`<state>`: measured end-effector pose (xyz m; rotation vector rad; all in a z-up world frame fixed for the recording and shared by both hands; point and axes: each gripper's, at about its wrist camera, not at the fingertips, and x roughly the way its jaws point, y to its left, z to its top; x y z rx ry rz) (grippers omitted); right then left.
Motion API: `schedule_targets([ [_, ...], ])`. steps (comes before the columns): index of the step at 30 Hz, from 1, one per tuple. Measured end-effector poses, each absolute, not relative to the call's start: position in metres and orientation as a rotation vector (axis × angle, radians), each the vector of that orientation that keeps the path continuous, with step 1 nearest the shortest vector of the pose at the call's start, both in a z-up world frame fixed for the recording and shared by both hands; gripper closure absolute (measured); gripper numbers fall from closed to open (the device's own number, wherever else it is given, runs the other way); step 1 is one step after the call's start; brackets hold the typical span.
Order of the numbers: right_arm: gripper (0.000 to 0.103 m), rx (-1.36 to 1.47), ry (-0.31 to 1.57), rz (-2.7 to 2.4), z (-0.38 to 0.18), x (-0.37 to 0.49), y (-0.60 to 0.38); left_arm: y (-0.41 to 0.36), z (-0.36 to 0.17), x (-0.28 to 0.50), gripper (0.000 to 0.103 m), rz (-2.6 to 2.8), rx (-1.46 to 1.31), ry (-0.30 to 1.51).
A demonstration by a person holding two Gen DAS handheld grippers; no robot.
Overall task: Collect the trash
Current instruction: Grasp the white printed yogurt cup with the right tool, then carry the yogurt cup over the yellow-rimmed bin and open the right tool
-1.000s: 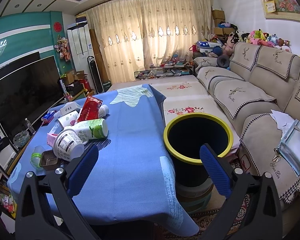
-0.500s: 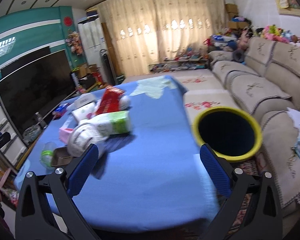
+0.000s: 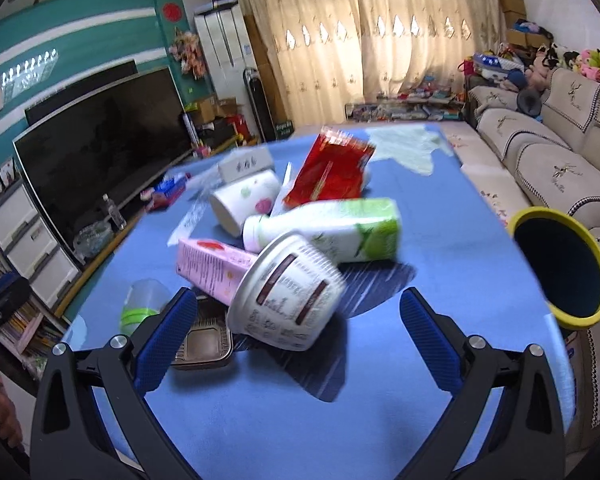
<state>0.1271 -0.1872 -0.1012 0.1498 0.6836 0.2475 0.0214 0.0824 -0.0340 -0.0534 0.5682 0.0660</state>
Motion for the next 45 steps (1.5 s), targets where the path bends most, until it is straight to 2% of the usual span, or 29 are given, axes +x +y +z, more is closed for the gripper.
schedule_targets([
  [10, 0.007, 0.202, 0.789, 0.248, -0.131, 0.152, -0.179, 0.091, -0.045, 0.035, 0.004, 0.046, -0.055, 0.592],
  [14, 0.028, 0.209, 0.787, 0.247, -0.134, 0.154, -0.18, 0.088, -0.047, 0.037, 0.004, 0.037, -0.046, 0.607],
  [15, 0.036, 0.211, 0.792, 0.255, -0.134, 0.154, -0.181, 0.088, -0.047, 0.038, 0.004, 0.037, -0.045, 0.608],
  [18, 0.047, 0.205, 0.793, 0.263, -0.134, 0.153, -0.184, 0.087, -0.047, 0.037, 0.004, 0.041, -0.04, 0.608],
  [27, 0.048, 0.134, 0.76, 0.222, -0.132, 0.14, -0.209, 0.085, -0.047, 0.038, 0.004, 0.041, -0.037, 0.609],
  [45, 0.049, 0.217, 0.68, 0.185, -0.113, 0.126, -0.282, 0.03, -0.067, 0.061, 0.004, -0.023, 0.008, 0.662],
])
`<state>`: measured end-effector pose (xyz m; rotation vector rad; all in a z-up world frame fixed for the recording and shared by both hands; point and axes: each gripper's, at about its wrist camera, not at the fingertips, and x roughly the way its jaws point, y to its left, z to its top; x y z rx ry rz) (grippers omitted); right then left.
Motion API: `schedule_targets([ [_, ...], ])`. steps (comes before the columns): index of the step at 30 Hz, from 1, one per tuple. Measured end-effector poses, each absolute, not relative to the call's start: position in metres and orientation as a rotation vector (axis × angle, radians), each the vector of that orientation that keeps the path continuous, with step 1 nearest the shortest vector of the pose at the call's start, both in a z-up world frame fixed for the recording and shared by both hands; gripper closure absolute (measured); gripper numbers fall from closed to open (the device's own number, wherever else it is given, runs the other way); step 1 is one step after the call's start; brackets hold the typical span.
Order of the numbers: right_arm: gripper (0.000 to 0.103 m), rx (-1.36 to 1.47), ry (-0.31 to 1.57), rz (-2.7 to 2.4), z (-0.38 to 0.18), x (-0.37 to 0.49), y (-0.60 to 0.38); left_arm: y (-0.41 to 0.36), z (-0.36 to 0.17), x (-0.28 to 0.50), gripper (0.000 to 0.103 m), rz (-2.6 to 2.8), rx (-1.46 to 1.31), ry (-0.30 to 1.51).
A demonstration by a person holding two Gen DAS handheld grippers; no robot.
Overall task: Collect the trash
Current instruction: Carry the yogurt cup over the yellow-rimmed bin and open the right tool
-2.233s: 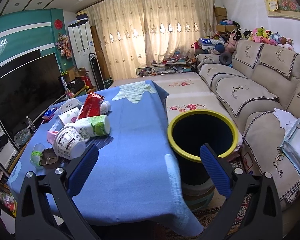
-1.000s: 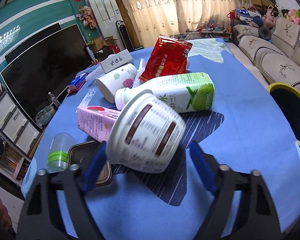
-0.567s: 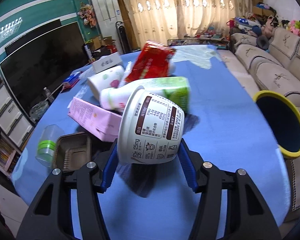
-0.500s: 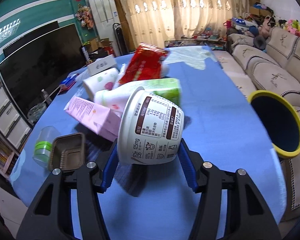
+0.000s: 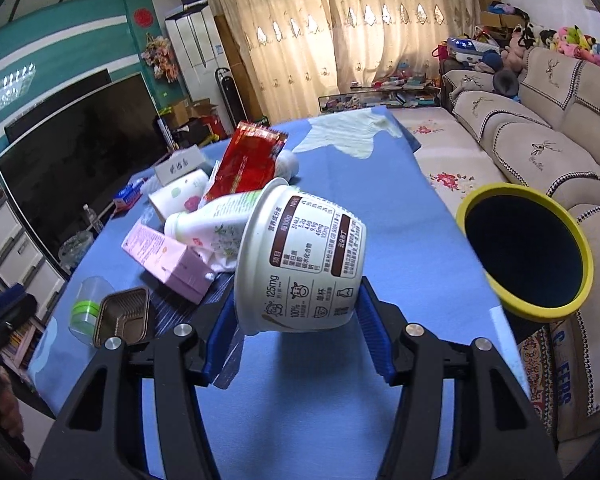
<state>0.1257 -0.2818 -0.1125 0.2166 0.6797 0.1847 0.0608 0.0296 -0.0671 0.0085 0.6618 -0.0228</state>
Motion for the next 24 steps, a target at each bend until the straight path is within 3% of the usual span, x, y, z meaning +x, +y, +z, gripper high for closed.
schedule_targets([
  [9, 0.048, 0.256, 0.625, -0.075, -0.11, 0.148, -0.375, 0.016, -0.08, 0.076, 0.004, -0.026, 0.016, 0.7],
  [24, 0.048, 0.34, 0.895, -0.272, -0.203, 0.215, -0.472, 0.014, -0.096, 0.103, 0.004, 0.026, -0.003, 0.768],
])
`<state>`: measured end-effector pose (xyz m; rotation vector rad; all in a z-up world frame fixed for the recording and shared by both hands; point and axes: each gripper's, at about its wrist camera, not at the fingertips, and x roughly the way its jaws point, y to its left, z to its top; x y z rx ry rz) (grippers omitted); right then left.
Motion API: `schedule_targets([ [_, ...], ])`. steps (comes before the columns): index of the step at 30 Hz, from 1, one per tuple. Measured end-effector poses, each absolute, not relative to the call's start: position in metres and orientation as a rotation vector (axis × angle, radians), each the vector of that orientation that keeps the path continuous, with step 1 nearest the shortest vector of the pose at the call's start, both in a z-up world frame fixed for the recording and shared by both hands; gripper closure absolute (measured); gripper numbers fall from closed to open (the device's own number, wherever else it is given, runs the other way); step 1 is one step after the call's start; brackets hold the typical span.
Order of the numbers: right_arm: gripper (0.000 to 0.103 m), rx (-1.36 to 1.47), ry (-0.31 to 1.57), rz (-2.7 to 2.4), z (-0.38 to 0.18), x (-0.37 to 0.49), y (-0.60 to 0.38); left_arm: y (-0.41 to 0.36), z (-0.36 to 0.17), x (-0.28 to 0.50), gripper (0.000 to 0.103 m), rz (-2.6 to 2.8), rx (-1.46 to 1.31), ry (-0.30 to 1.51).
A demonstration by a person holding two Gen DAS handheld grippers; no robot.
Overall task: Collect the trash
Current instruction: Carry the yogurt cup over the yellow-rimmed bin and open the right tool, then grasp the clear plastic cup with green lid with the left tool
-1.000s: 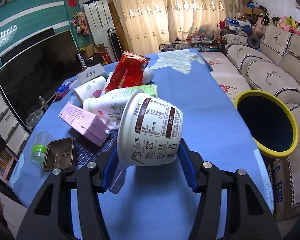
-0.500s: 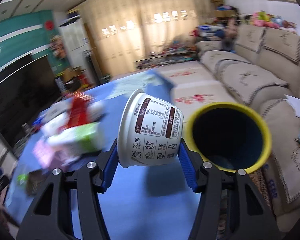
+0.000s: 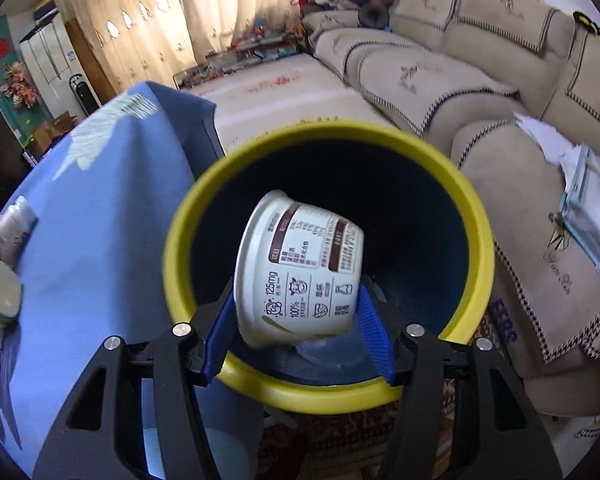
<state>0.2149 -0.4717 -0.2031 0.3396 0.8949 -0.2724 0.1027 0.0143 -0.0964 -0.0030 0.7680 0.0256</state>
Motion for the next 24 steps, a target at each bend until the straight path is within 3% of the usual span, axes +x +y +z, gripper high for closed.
schedule_targets([
  [17, 0.039, 0.322, 0.844, -0.248, -0.19, 0.201, -0.467, 0.025, -0.114, 0.113, 0.004, 0.08, -0.061, 0.836],
  [24, 0.038, 0.313, 0.836, -0.243, -0.186, 0.199, -0.466, 0.036, -0.121, 0.11, 0.01, 0.087, -0.088, 0.86],
])
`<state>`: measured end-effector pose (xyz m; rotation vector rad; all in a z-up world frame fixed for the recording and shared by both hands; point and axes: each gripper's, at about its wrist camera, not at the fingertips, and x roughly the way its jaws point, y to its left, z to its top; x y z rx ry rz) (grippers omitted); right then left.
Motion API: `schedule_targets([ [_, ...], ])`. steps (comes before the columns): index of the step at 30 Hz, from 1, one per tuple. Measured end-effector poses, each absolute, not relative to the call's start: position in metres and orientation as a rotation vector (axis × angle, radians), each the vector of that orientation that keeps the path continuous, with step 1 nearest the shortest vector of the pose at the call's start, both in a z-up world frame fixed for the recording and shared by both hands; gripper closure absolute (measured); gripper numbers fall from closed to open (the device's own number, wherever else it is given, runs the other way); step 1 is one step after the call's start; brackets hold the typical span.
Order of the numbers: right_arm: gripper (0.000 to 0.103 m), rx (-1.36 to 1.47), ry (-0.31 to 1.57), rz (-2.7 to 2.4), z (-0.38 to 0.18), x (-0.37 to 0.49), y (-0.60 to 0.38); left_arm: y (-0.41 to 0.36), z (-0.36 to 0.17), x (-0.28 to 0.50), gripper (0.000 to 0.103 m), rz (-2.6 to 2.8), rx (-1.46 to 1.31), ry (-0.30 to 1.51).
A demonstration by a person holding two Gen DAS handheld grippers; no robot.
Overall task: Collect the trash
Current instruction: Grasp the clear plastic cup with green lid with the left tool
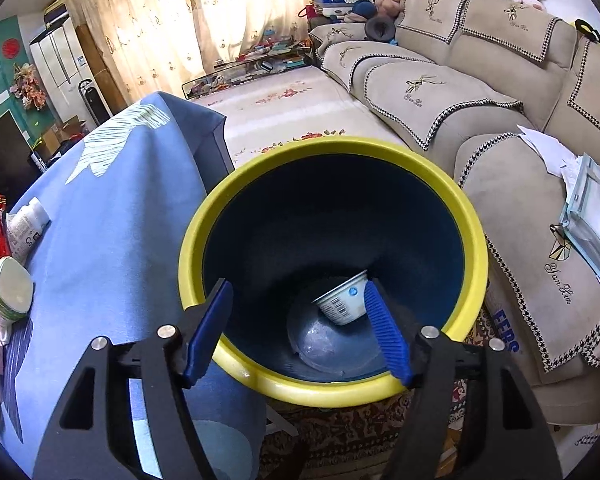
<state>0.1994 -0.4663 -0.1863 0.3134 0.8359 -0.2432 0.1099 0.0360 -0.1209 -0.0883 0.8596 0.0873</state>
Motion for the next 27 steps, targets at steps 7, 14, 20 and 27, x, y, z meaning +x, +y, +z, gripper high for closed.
schedule_targets([
  [7, 0.037, 0.31, 0.844, -0.236, -0.187, 0.201, -0.462, 0.046, -0.123, 0.109, 0.013, 0.094, -0.121, 0.869],
  [14, 0.037, 0.311, 0.846, -0.235, -0.188, 0.203, -0.462, 0.056, -0.12, 0.105, 0.017, 0.104, -0.149, 0.863],
  [20, 0.037, 0.308, 0.852, -0.223, -0.191, 0.204, -0.458, 0.045, -0.127, 0.111, 0.025, 0.055, -0.159, 0.89],
  [27, 0.037, 0.31, 0.858, -0.218, -0.196, 0.204, -0.457, 0.046, -0.135, 0.124, 0.042, 0.037, -0.203, 0.911],
])
